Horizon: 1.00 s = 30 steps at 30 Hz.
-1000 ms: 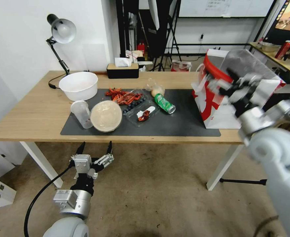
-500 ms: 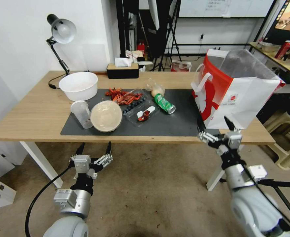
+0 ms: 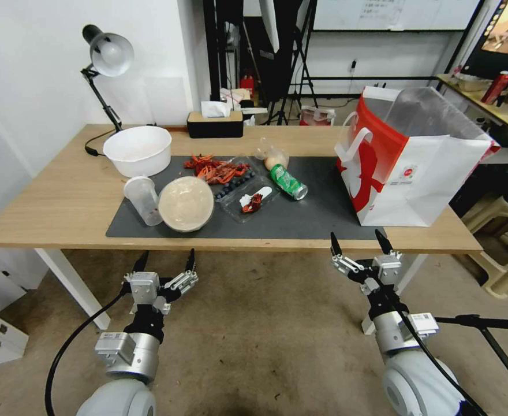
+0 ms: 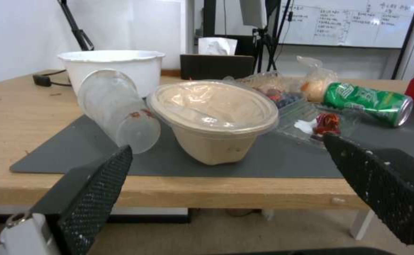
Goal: Pick up the trash from the table and place it into the takeout bag.
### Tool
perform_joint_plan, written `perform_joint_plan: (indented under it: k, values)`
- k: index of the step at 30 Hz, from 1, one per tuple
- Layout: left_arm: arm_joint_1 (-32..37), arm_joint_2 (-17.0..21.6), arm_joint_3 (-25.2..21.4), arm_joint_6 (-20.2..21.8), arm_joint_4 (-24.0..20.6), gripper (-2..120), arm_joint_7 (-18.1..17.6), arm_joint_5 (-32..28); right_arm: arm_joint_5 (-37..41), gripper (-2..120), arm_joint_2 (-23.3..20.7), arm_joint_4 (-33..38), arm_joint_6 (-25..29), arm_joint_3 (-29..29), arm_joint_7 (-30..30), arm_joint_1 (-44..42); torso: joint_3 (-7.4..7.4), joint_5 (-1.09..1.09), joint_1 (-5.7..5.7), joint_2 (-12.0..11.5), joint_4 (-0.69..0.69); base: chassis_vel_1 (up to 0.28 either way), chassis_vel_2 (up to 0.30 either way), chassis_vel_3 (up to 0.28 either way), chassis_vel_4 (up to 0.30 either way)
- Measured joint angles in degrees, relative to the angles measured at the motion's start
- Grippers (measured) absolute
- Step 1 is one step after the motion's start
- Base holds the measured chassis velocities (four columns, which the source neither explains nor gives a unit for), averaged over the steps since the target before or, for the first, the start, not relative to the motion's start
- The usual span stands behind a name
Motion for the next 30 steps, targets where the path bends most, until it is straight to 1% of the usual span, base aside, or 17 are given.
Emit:
perform_joint_plan:
  k: [1, 3, 4, 5, 7, 8, 11, 12, 14, 15, 19, 20, 23, 24, 27, 30]
  values:
    - [0.0, 0.0, 0.0, 0.0, 0.0, 100, 0.0, 0.0, 0.0, 100, 0.0, 0.0, 0.0, 0.0, 0.0, 0.0, 0.0, 0.0, 0.0, 0.0, 0.0, 0.0, 0.0, 0.0, 0.0]
    - [0.03, 0.0, 0.01, -0.1, 0.11, 100, -0.01, -0.01, 4.22, 100, -0.9, -0.85, -3.48, -1.03, 0.25, 4.5, 0.01, 0.0, 0.0, 0.0, -0.01, 0.0, 0.0, 0.0, 0.0]
    - [0.03, 0.0, 0.01, -0.1, 0.11, 100, -0.01, -0.01, 4.22, 100, -0.9, -0.85, -3.48, -1.03, 0.25, 4.5, 0.01, 0.0, 0.0, 0.0, -0.01, 0.0, 0.0, 0.0, 0.0]
    - [0.05, 0.0, 0.02, -0.12, 0.13, 100, -0.01, -0.01, 7.23, 100, -1.54, -1.52, -5.93, -1.58, 0.31, 6.93, 0.01, 0.0, 0.0, 0.0, 0.0, 0.0, 0.0, 0.0, 0.0]
    - [0.06, 0.0, 0.05, -0.13, 0.15, 100, -0.01, 0.02, 11.05, 100, -2.59, -3.17, -9.07, -2.77, 0.69, 11.16, 0.01, 0.01, 0.0, 0.0, -0.01, 0.0, 0.0, 0.0, 0.0]
    - [0.06, 0.0, 0.05, -0.13, 0.15, 100, -0.01, 0.02, 11.05, 100, -2.59, -3.17, -9.07, -2.77, 0.69, 11.16, 0.01, 0.01, 0.0, 0.0, -0.01, 0.0, 0.0, 0.0, 0.0]
    - [0.06, 0.01, 0.12, -0.16, 0.31, 100, -0.01, 0.17, 16.02, 100, -3.97, -7.45, -13.8, -5.9, 1.99, 20.07, 0.01, 0.01, 0.01, 0.0, 0.0, 0.0, 0.0, 0.0, 0.0]
    - [0.06, 0.01, 0.12, -0.16, 0.31, 100, -0.01, 0.17, 16.02, 100, -3.97, -7.45, -13.8, -5.9, 1.99, 20.07, 0.01, 0.01, 0.01, 0.0, 0.0, 0.0, 0.0, 0.0, 0.0]
    - [0.06, 0.0, 0.14, -0.21, 0.43, 100, -0.01, 0.31, 19.14, 100, -4.33, -10.42, -16.41, -8.35, 2.98, 25.62, 0.02, 0.0, 0.01, -0.01, 0.01, 0.0, 0.0, 0.0, 0.0]
    - [0.06, 0.0, 0.14, -0.21, 0.43, 100, -0.01, 0.31, 19.14, 100, -4.33, -10.42, -16.41, -8.35, 2.98, 25.62, 0.02, 0.0, 0.01, -0.01, 0.01, 0.0, 0.0, 0.0, 0.0]
    - [0.07, 0.01, 0.1, -0.26, 0.53, 100, 0.02, 0.45, 24.56, 100, -4.2, -16.5, -20.5, -12.32, 4.39, 33.21, 0.02, 0.0, 0.01, -0.01, 0.0, 0.0, 0.0, 0.0, 0.0]
    - [0.07, 0.01, 0.1, -0.26, 0.53, 100, 0.02, 0.45, 24.56, 100, -4.2, -16.5, -20.5, -12.32, 4.39, 33.21, 0.02, 0.0, 0.01, -0.01, 0.0, 0.0, 0.0, 0.0, 0.0]
    - [0.07, 0.01, -0.04, -0.31, 0.74, 100, 0.02, 0.51, 27.62, 100, -3.46, -22.03, -21.79, -15.1, 4.86, 38.67, 0.02, 0.0, 0.01, -0.01, 0.0, 0.0, 0.0, 0.0, 0.0]
    - [0.07, 0.01, -0.04, -0.31, 0.74, 100, 0.02, 0.51, 27.62, 100, -3.46, -22.03, -21.79, -15.1, 4.86, 38.67, 0.02, 0.0, 0.01, -0.01, 0.0, 0.0, 0.0, 0.0, 0.0]
    - [0.08, 0.01, -0.11, -0.48, 1.12, 100, 0.02, 0.6, 30.35, 100, -2.43, -27.18, -22.06, -17.37, 4.36, 43.87, 0.01, -0.01, 0.01, 0.0, 0.01, 0.0, 0.0, 0.0, 0.0]
    - [0.07, 0.01, -0.14, -0.58, 1.23, 100, 0.02, 0.65, 31.14, 100, -2.07, -28.76, -22.42, -18.01, 4.06, 45.35, 0.01, 0.0, 0.01, -0.01, 0.01, 0.0, 0.0, 0.0, 0.0]
